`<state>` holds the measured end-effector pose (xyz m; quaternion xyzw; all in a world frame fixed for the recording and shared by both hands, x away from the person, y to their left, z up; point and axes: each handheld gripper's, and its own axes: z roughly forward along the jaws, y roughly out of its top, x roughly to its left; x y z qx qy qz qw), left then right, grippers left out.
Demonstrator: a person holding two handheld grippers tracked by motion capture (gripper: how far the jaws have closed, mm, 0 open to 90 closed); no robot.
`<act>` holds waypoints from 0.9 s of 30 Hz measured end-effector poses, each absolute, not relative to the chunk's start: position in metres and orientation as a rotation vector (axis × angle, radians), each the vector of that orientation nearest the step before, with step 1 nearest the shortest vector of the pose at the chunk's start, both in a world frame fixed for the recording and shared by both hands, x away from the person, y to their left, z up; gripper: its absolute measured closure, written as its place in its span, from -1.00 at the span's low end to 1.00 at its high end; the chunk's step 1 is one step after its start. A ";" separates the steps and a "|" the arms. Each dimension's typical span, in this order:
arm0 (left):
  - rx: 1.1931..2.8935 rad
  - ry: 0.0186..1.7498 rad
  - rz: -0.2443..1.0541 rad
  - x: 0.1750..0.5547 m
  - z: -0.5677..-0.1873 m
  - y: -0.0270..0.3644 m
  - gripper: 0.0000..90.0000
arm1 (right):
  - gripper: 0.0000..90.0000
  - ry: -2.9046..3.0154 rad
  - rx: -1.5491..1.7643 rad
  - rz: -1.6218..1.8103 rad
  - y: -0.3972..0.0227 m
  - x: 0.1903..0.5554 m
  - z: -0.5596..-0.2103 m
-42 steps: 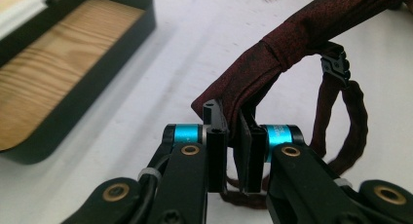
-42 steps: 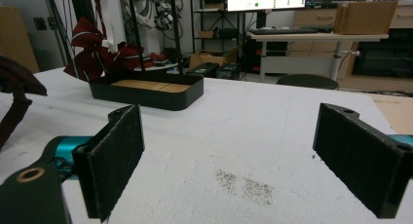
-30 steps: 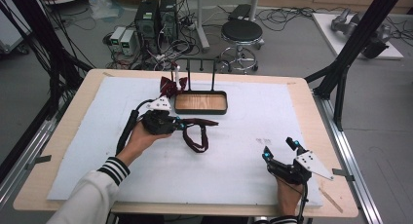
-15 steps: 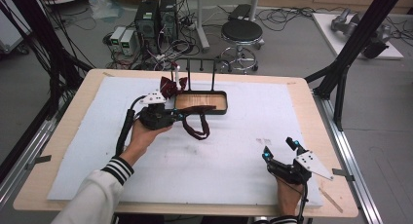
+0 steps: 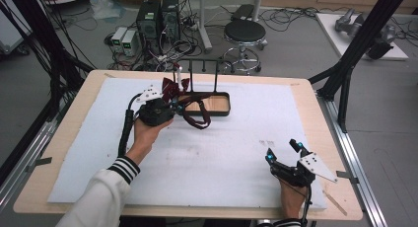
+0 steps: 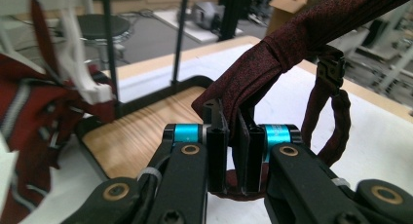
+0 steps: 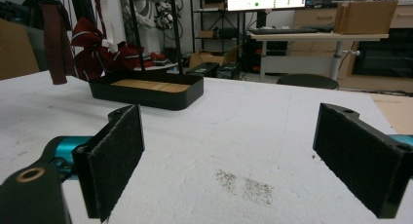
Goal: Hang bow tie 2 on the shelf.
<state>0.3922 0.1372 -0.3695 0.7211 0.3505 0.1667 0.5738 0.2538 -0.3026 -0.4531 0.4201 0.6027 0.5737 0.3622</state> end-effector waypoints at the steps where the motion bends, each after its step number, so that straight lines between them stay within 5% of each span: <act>1: 1.680 0.828 0.398 0.393 -0.370 0.138 0.88 | -0.77 1.553 1.085 1.477 -0.302 0.254 -0.453; 27: 1.495 0.911 0.537 0.427 -0.343 0.140 0.88 | -0.77 1.554 1.091 1.476 -0.303 0.254 -0.453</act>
